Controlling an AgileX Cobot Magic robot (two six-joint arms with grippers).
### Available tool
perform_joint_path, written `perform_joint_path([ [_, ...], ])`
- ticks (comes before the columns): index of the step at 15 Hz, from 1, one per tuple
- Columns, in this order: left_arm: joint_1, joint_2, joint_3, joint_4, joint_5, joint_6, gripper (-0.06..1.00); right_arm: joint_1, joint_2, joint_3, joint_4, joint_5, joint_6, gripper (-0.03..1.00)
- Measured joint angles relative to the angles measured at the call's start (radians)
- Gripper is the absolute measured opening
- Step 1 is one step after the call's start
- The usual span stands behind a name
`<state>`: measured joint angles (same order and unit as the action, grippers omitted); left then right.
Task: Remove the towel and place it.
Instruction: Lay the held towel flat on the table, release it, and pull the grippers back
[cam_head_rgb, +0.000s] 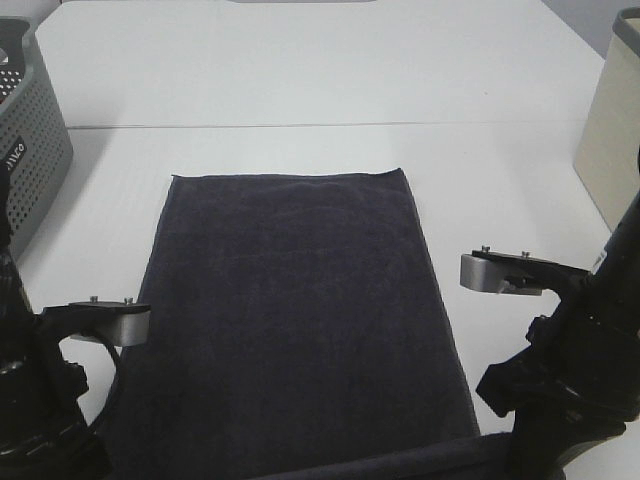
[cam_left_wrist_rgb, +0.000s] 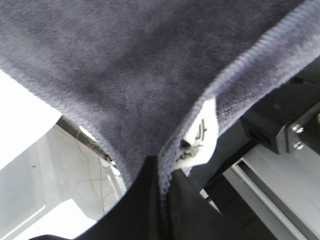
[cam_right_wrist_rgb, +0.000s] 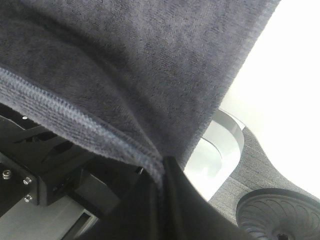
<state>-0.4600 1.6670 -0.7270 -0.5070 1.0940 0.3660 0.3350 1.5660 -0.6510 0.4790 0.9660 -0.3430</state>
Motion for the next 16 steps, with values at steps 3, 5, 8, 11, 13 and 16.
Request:
perform_joint_path([
  [3, -0.05, 0.0, 0.0, -0.017, -0.026, 0.0, 0.0, 0.0, 0.0, 0.0, -0.001, 0.002, 0.0, 0.01],
  [5, -0.072, 0.0, 0.0, -0.02, -0.05, -0.003, 0.04, 0.0, 0.0, 0.0, 0.002, 0.002, 0.0, 0.03],
  [8, -0.076, 0.001, 0.006, -0.117, -0.092, -0.029, 0.48, 0.0, 0.0, 0.0, 0.02, 0.051, -0.003, 0.29],
  [11, -0.076, 0.001, 0.006, -0.15, -0.093, -0.029, 0.69, 0.0, 0.0, 0.0, 0.021, 0.064, -0.003, 0.56],
  [13, -0.076, 0.001, 0.006, -0.154, -0.084, -0.029, 0.71, 0.0, -0.013, 0.0, 0.021, 0.04, -0.002, 0.61],
  [16, -0.076, 0.001, -0.086, -0.115, -0.045, -0.016, 0.71, 0.0, -0.065, -0.014, 0.016, -0.051, 0.024, 0.61],
])
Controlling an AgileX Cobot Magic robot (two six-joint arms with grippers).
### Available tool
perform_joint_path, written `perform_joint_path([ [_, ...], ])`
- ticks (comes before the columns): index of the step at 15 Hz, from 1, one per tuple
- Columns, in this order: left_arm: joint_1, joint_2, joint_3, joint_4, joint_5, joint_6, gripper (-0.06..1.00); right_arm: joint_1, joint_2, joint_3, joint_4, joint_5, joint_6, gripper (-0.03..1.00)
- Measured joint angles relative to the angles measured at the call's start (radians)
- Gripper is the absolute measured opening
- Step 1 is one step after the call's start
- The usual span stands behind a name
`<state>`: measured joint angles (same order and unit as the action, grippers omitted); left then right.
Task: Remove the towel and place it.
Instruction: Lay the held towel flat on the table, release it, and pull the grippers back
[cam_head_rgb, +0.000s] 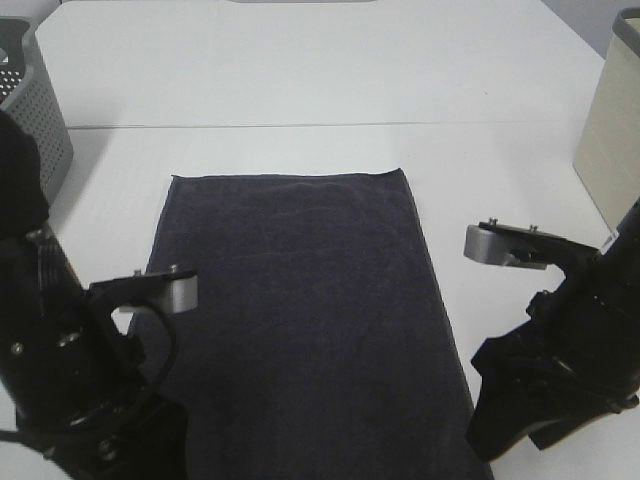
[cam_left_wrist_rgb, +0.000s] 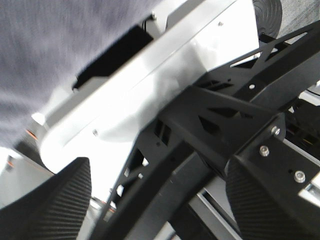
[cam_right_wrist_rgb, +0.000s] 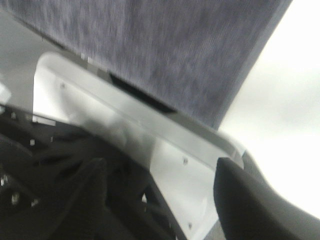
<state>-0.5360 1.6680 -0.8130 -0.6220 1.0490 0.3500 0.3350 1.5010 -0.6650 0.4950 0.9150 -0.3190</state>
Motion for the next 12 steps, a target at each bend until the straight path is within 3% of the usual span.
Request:
perform_joint_path([
  [3, 0.007, 0.001, -0.169, 0.135, -0.007, -0.006, 0.71, -0.019, -0.003, -0.13, -0.052, -0.023, 0.045, 0.61],
  [8, 0.197, 0.061, -0.467, 0.182, -0.028, -0.024, 0.71, -0.213, 0.0, -0.437, -0.079, -0.006, 0.055, 0.61],
  [12, 0.257, 0.083, -0.559, 0.267, -0.074, -0.036, 0.71, -0.222, 0.009, -0.529, -0.123, 0.023, 0.051, 0.61],
])
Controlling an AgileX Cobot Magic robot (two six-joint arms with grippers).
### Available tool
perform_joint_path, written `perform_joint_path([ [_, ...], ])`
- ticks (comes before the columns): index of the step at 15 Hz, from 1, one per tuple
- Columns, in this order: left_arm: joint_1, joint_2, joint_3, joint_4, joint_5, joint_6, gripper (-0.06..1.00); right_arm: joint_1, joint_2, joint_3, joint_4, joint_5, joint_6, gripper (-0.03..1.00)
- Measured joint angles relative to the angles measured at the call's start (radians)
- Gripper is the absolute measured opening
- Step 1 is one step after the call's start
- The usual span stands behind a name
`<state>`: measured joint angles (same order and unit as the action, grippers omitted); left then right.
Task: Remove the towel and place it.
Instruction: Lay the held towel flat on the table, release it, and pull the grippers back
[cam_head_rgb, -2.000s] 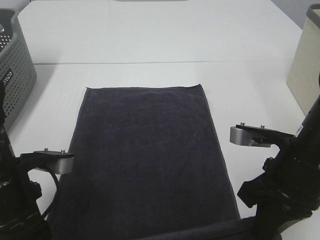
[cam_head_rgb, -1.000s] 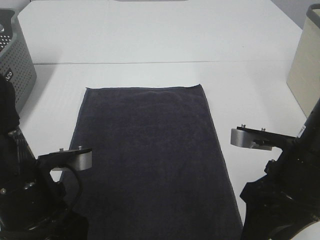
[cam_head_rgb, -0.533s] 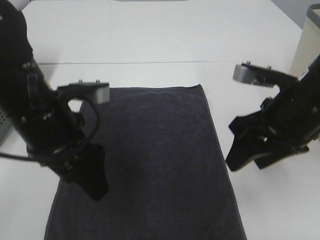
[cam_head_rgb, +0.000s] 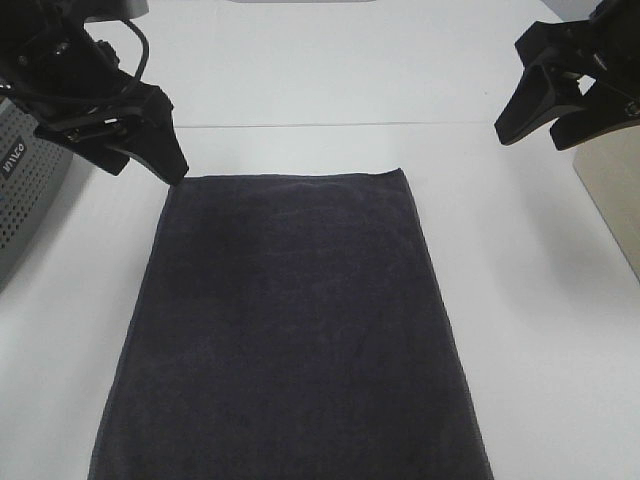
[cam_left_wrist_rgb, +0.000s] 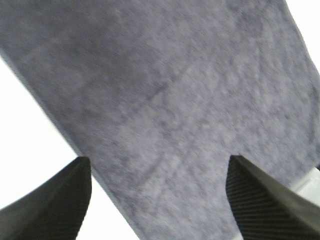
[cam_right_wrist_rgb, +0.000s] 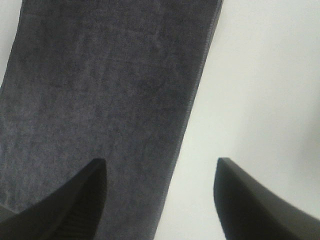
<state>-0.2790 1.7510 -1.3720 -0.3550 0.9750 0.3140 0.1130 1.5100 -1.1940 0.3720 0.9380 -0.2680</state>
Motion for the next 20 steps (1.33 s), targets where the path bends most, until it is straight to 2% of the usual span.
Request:
perform_joint_path([
  [4, 0.0, 0.0, 0.0, 0.01, -0.008, -0.015, 0.71, 0.0, 0.0, 0.0, -0.001, 0.013, 0.013, 0.61],
  [6, 0.0, 0.0, 0.0, 0.015, -0.01, -0.016, 0.71, 0.0, 0.0, 0.0, -0.002, 0.013, 0.085, 0.64],
  [9, 0.0, 0.0, 0.0, 0.016, -0.018, -0.021, 0.71, 0.0, 0.0, 0.0, -0.008, 0.025, 0.11, 0.84],
  [12, 0.0, 0.0, 0.0, 0.055, -0.054, -0.092, 0.86, -0.002, 0.018, -0.027, -0.081, 0.03, 0.106, 0.91],
  [14, 0.02, 0.012, -0.031, 0.065, -0.054, -0.103, 0.9, -0.039, 0.107, -0.11, -0.123, 0.08, 0.102, 0.92],
  [16, 0.059, 0.068, -0.105, 0.027, 0.013, -0.073, 0.91, -0.083, 0.224, -0.224, -0.116, 0.136, 0.053, 0.92],
  [20, 0.135, 0.262, -0.285, -0.051, 0.046, -0.056, 0.91, -0.099, 0.487, -0.435, 0.015, 0.197, -0.06, 0.92],
])
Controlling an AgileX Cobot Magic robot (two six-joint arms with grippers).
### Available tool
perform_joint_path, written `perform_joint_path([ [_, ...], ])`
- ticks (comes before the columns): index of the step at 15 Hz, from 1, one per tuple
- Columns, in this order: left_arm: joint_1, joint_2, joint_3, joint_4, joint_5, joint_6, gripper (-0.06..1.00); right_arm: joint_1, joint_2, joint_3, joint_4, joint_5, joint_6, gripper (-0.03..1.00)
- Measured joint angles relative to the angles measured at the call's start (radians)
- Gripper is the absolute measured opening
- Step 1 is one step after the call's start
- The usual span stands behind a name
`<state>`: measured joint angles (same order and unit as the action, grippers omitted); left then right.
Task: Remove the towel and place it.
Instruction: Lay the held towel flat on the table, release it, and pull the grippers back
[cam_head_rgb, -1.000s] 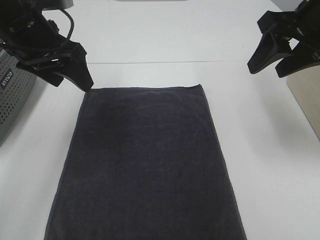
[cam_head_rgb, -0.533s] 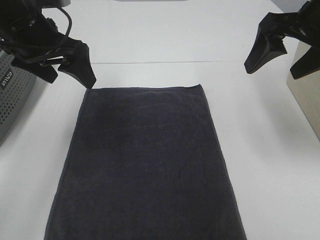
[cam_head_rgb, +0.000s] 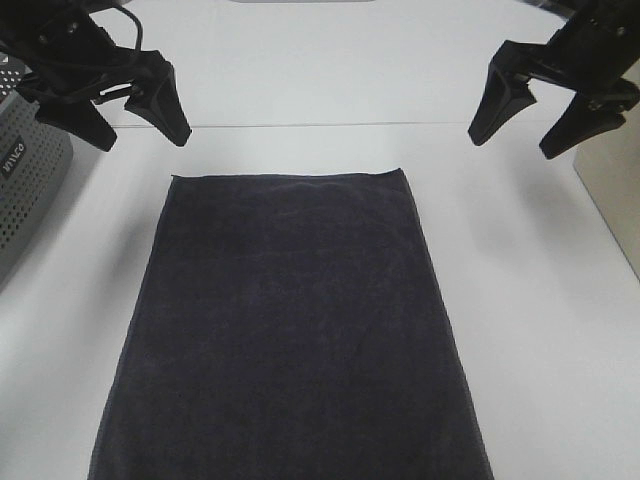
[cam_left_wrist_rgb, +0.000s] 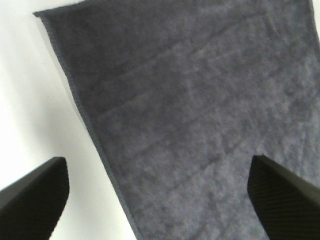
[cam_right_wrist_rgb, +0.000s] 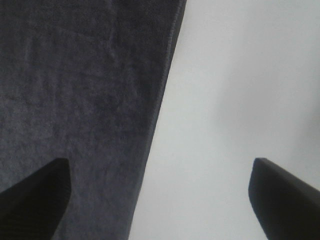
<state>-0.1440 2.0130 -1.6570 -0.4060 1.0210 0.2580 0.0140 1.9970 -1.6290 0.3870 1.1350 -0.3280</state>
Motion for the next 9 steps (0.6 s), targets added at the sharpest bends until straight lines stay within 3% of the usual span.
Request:
perform_joint_path([
  [6, 0.058, 0.313, -0.219, -0.04, -0.001, 0.046, 0.91, 0.0, 0.388, -0.436, 0.042, 0.062, -0.017, 0.92],
  [9, 0.073, 0.461, -0.375, -0.082, 0.002, 0.049, 0.91, 0.0, 0.545, -0.608, 0.128, 0.075, -0.026, 0.92],
])
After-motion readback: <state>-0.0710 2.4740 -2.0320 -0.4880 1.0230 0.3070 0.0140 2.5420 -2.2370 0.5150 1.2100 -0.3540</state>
